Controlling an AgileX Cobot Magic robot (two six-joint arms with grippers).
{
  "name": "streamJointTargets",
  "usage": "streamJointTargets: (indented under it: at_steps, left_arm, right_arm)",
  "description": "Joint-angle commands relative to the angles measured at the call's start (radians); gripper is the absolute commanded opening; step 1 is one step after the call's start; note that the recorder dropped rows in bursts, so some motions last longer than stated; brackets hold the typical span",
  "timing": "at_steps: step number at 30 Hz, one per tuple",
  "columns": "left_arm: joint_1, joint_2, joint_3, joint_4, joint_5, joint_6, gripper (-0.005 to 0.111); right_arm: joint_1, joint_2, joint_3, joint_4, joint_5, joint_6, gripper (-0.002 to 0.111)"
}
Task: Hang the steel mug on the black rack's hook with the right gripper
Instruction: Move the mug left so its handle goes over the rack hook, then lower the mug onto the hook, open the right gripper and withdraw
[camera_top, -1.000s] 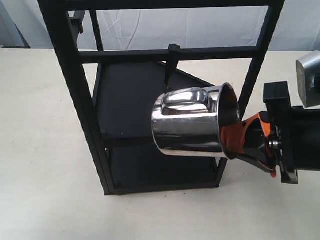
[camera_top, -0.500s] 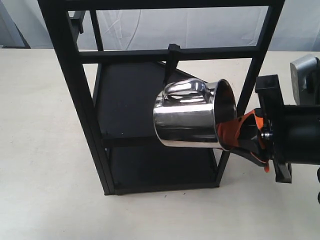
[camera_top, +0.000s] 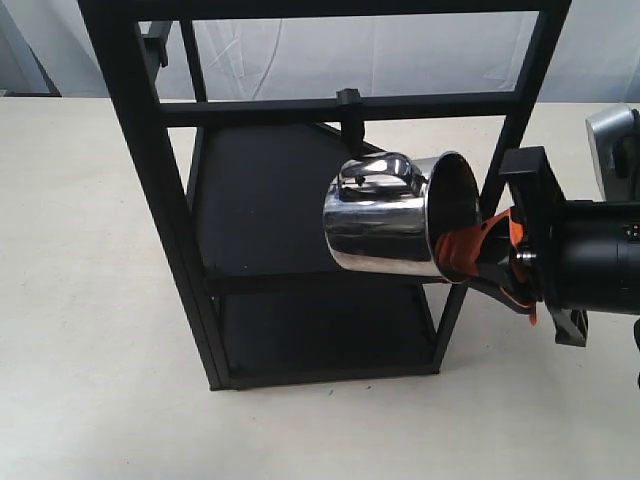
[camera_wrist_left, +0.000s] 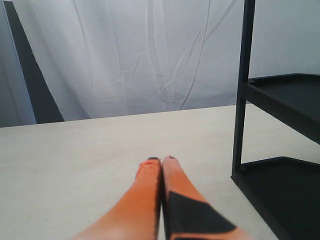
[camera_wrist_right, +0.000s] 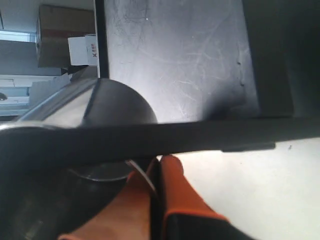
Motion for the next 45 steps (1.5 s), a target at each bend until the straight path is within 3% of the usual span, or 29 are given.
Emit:
streamJointTargets:
  at_steps: [1, 12, 15, 19, 21, 30, 45]
  left_arm:
    - [-0.005, -0.005, 0.000, -0.001, -0.005, -0.002, 0.002]
    - [-0.005, -0.005, 0.000, -0.001, -0.005, -0.002, 0.002]
    - [-0.005, -0.005, 0.000, -0.001, -0.005, -0.002, 0.002]
    - [-0.005, -0.005, 0.000, -0.001, -0.005, -0.002, 0.002]
    - [-0.005, -0.005, 0.000, -0.001, -0.005, -0.002, 0.002]
    - [-0.005, -0.005, 0.000, -0.001, -0.005, -0.002, 0.002]
    - [-0.005, -0.005, 0.000, -0.001, -0.005, -0.002, 0.002]
  right_arm:
    - [-0.002, 0.000, -0.002, -0.065, -0.038, -0.007, -0.001]
    - [-0.002, 0.000, -0.002, -0.154, -0.062, -0.036, 0.000]
    - [-0.002, 0.000, -0.002, -0.110, -0.060, -0.036, 0.013]
    - [-0.002, 0.000, -0.002, -0.074, -0.058, -0.036, 0.041]
    - [-0.002, 0.000, -0.002, -0.072, -0.049, -0.036, 0.047]
    - [-0.002, -0.015, -0.002, -0.017, 0.038, -0.034, 0.046]
    - [-0.002, -0.144, -0.002, -0.051, -0.003, -0.028, 0.046]
